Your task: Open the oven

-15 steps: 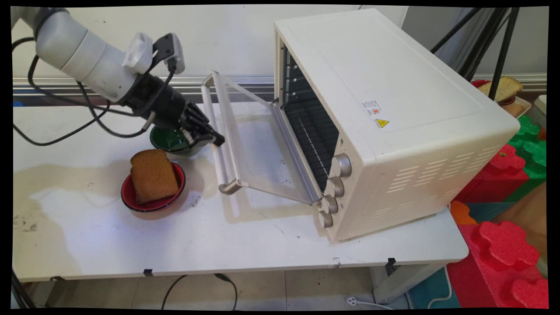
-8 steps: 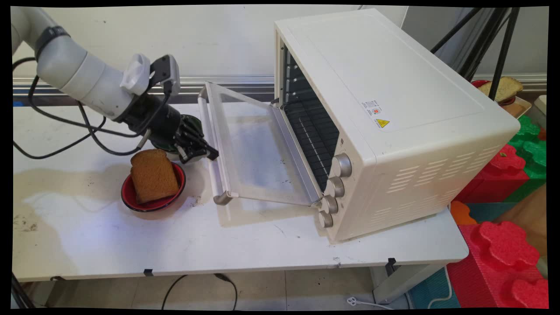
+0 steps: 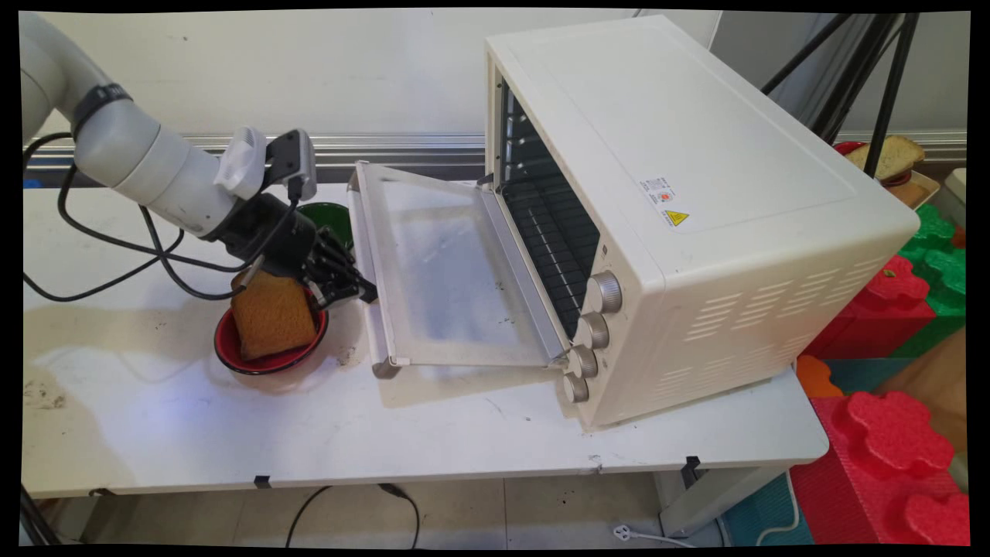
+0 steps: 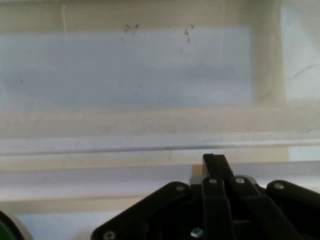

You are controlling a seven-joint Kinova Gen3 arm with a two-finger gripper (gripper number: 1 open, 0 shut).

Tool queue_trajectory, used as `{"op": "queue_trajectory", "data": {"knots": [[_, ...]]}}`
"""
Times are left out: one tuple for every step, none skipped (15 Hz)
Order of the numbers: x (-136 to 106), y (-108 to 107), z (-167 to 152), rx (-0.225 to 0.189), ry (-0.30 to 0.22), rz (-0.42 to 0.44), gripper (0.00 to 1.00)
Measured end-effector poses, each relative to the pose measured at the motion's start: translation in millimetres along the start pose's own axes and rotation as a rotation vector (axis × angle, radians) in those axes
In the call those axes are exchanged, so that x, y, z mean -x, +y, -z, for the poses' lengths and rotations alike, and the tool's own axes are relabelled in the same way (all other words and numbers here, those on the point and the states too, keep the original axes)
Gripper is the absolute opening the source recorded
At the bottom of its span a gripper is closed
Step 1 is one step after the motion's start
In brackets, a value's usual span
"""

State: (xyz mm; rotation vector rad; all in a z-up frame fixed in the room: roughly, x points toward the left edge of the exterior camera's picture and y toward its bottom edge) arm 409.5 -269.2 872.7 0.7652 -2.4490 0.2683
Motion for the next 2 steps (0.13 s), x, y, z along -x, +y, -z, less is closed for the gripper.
{"op": "queue_trajectory", "data": {"knots": [[2.0,-0.2,-0.9,-0.001,-0.001,-0.001,0.00],[4.0,-0.7,-1.4,-0.004,-0.001,-0.002,0.00]]}}
